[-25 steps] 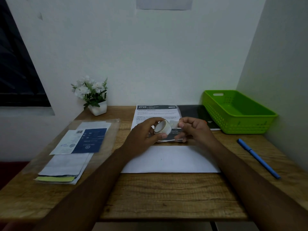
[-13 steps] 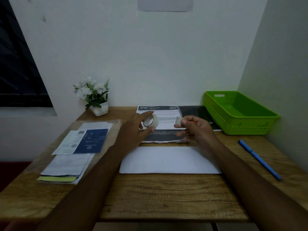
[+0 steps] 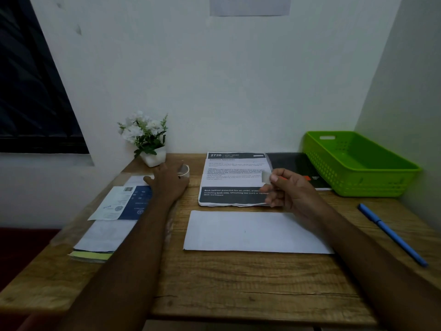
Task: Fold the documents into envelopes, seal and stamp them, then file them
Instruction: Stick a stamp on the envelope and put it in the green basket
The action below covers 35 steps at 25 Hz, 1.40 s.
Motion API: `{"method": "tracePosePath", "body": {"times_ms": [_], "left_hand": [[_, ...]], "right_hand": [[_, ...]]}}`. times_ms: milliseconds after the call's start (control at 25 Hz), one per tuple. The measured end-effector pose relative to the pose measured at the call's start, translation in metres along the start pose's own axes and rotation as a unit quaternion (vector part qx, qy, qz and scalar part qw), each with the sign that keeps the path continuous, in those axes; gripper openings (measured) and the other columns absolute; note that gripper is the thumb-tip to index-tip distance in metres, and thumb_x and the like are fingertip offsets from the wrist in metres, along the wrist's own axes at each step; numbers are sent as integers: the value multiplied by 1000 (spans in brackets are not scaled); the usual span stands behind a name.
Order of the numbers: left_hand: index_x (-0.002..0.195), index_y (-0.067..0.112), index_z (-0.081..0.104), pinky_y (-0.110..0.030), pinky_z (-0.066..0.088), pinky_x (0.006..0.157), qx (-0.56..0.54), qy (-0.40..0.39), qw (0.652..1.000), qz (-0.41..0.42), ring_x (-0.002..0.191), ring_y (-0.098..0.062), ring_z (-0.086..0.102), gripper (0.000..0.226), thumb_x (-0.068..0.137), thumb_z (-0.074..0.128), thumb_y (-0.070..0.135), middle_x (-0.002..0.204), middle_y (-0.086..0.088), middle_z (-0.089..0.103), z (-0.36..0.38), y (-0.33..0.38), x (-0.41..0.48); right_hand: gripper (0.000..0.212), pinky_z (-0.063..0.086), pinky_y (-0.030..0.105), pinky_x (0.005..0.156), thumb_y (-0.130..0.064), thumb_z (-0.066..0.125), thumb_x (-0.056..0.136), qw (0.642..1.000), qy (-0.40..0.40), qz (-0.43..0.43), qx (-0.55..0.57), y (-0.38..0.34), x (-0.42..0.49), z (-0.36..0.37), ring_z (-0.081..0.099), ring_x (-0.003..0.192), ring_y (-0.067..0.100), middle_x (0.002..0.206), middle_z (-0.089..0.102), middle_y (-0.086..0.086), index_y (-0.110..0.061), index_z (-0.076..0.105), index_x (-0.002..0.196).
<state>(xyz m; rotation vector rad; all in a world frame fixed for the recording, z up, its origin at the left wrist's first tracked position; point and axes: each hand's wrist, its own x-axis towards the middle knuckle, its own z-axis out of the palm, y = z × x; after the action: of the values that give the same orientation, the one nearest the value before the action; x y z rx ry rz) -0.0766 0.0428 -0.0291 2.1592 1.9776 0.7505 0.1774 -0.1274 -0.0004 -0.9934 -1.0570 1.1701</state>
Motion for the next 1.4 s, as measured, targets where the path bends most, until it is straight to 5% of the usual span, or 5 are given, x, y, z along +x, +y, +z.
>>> {"method": "tracePosePath", "body": {"times_ms": [320, 520, 640, 840, 1400], "left_hand": [[115, 18, 51, -67, 1, 108, -22, 55, 998, -15, 120, -25, 47, 25, 91, 47, 21, 115, -7, 61, 10, -3, 7], [143, 13, 28, -66, -4, 107, 16, 84, 996, 25, 129, -25, 40, 59, 91, 52, 24, 134, -10, 52, 11, -3, 6], [129, 12, 51, -52, 22, 107, -40, 161, 976, 142, 120, -25, 50, 43, 89, 59, 25, 128, -9, 57, -2, 24, -17], [86, 14, 73, -19, 48, 64, -384, -100, 889, 228, 73, -12, 63, 21, 76, 75, 33, 80, 3, 71, -6, 89, -88], [92, 14, 71, -29, 45, 68, -306, -90, 893, 316, 76, -12, 58, 11, 87, 64, 21, 83, 0, 67, 11, 94, -95]], "right_hand": [[12, 57, 21, 57, -13, 66, 78, 1000, 2, -8, -23, 5, -1, -1, 68, 62, 14, 83, 72, 8, -7, 67, 89], [20, 56, 21, 57, -23, 64, 81, 999, 33, -17, -22, 6, -3, -4, 69, 63, 14, 79, 73, 7, -7, 72, 90], [12, 55, 20, 53, -14, 69, 79, 996, 59, -32, -55, 7, -2, -2, 68, 59, 14, 74, 73, 6, -6, 72, 88], [25, 53, 23, 49, -7, 77, 69, 992, 51, -57, -104, 6, -4, 4, 66, 53, 18, 71, 70, 11, -9, 68, 92], [8, 42, 23, 43, -16, 65, 88, 975, 74, -94, -186, 12, 4, -7, 62, 52, 14, 75, 70, 1, -11, 71, 89]]}}
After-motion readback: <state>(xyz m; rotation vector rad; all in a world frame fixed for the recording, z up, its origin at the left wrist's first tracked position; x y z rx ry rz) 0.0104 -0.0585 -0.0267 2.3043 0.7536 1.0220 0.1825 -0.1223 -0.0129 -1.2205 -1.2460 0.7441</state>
